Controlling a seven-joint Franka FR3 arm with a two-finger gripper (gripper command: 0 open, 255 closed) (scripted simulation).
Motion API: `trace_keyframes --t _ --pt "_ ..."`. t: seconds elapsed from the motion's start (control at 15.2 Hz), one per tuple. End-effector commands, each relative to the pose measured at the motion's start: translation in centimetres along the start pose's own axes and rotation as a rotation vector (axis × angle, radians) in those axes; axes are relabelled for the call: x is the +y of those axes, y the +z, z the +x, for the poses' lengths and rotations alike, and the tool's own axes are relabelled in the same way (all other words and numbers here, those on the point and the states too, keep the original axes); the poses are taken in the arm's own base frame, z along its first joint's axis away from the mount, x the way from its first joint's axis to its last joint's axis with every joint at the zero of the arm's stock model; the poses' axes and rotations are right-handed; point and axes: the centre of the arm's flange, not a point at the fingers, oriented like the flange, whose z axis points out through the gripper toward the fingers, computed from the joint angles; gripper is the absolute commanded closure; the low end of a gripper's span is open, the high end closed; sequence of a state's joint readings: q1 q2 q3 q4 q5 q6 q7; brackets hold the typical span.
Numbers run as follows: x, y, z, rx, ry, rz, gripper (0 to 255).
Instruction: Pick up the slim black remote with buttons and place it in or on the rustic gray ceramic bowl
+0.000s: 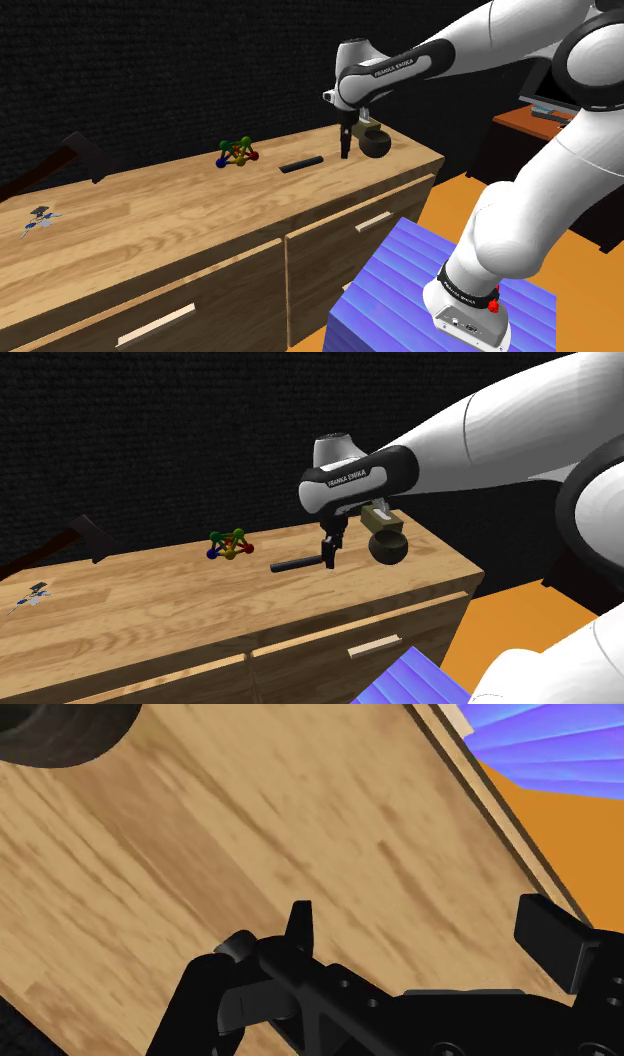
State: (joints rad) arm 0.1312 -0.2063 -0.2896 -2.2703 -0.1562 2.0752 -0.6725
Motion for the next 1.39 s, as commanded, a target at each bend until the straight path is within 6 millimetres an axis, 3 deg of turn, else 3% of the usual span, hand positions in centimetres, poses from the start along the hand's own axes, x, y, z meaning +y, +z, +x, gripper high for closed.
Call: trace_keyframes --t 0.0,0.46,0.92,1.32 --pt "1.2 1.1 1.6 0.013 -0.077 -0.005 0" --pt "4.9 4.9 8.4 0.056 -0.327 -0.017 0" --pt "6.8 8.2 15.9 0.097 -0.569 -0.028 0" --pt "6.8 11.4 16.2 0.097 -0.569 -0.028 0"
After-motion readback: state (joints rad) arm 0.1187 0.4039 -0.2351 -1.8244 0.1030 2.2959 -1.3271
